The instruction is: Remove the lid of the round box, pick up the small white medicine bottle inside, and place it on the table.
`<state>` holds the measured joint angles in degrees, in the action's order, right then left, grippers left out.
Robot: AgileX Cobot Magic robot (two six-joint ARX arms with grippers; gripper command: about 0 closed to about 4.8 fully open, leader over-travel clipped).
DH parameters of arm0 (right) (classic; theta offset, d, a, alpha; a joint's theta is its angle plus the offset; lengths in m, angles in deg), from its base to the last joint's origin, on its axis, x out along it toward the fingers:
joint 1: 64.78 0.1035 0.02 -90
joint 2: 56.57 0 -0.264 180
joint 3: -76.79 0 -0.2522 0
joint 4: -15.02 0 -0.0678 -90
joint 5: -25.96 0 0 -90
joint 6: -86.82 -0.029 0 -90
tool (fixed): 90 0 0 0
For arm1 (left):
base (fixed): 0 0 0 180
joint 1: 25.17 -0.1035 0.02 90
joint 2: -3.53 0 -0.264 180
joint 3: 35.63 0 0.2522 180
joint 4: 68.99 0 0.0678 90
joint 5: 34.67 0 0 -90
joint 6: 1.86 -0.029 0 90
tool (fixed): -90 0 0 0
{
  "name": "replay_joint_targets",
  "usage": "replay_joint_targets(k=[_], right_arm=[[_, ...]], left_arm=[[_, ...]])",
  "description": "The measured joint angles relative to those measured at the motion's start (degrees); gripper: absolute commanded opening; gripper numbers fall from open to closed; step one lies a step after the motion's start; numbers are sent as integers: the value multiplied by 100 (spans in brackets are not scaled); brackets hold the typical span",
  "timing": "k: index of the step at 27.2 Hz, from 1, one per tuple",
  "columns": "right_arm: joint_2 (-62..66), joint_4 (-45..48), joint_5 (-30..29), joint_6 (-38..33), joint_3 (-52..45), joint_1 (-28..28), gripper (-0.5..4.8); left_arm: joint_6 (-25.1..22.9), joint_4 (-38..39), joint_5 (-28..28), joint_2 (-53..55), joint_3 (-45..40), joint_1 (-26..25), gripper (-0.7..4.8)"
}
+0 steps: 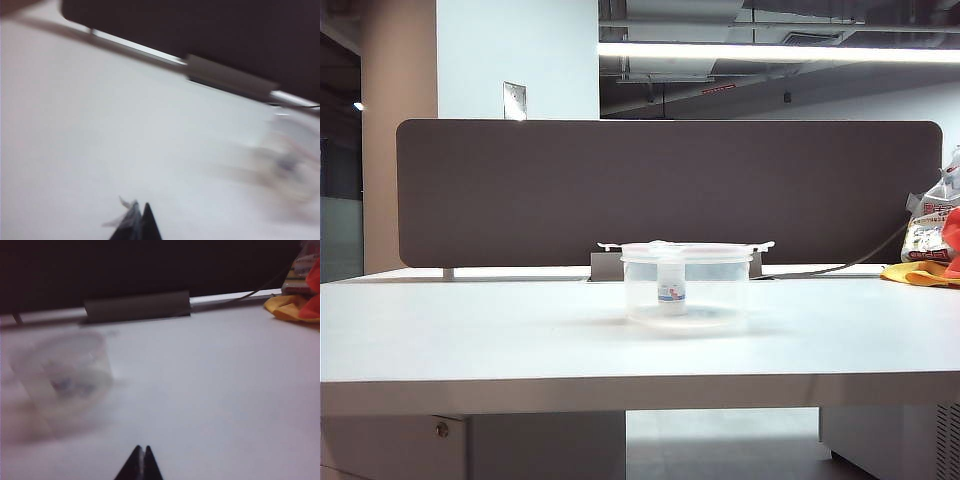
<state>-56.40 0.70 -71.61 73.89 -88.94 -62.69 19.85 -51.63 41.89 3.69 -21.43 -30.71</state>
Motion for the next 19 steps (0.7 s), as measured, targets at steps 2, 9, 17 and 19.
replay_joint_targets(k=[2,9,17,19], right_arm=[[0,168,-7,-597,0,-2,-5],[2,804,-247,-1576,87,-2,-6],[131,957,-393,-1432,1346,-4,-6],[417,964,-393,-1381,1794,-4,-4]], left_arm=[[186,0,-299,0,0,2,-6],[767,20,-1156,0,227,2,-6],[769,-76,-1032,260,1281,2,-5],[767,-87,-1014,614,1633,2,-6]])
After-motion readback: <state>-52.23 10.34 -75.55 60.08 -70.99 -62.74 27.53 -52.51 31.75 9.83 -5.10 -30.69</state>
